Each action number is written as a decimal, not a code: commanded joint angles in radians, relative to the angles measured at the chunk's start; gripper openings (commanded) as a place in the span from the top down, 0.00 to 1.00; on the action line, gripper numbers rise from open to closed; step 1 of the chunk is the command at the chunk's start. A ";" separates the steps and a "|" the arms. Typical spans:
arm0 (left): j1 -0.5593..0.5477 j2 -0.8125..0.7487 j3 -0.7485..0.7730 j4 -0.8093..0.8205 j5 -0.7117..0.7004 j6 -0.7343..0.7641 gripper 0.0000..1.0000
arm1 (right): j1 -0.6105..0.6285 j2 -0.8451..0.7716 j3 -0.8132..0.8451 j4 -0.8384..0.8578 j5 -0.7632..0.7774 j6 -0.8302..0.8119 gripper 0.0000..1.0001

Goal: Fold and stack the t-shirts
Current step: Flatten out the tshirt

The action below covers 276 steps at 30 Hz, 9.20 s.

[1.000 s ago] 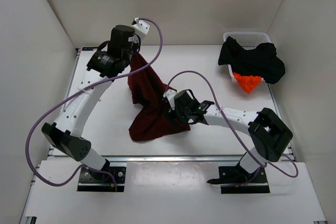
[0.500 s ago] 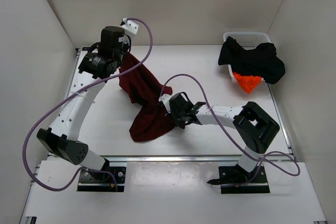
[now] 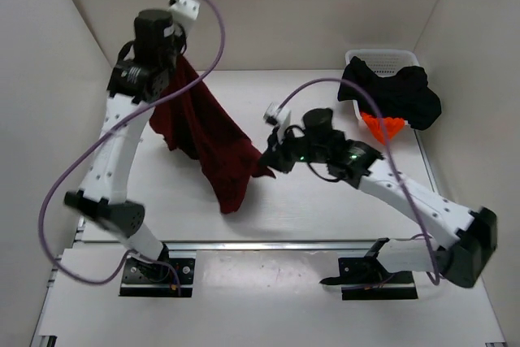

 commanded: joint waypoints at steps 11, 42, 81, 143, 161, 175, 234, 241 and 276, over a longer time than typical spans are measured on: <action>-0.183 0.780 0.525 -0.064 0.082 -0.027 0.10 | -0.254 -0.248 -0.296 0.391 -0.180 0.483 1.00; 0.428 0.178 -0.788 0.053 0.538 -0.295 0.21 | -0.383 -0.346 -0.507 0.414 -0.152 0.502 1.00; 0.416 0.091 -0.333 -0.317 0.812 -0.125 1.00 | -0.831 0.007 -0.141 0.094 -0.336 0.701 1.00; 0.177 0.226 -0.372 -0.480 0.778 0.049 1.00 | -0.770 -0.038 -0.301 0.523 -0.377 1.125 1.00; 0.170 0.148 -0.458 -0.446 0.892 -0.009 1.00 | -0.125 0.089 0.010 -0.213 0.796 0.058 0.04; 0.223 0.167 -0.483 -0.429 0.886 -0.026 1.00 | -0.079 0.460 0.055 -0.036 0.295 -0.167 0.37; 0.268 -0.041 -0.931 -0.380 1.045 -0.066 1.00 | -0.056 0.854 0.773 -0.046 0.304 0.230 0.38; 0.272 0.003 -0.937 -0.363 1.068 -0.066 1.00 | 0.005 0.911 0.705 -0.055 0.362 0.223 0.38; 0.281 -0.024 -0.863 -0.326 1.061 -0.114 1.00 | -0.041 0.532 0.152 -0.149 0.384 0.235 1.00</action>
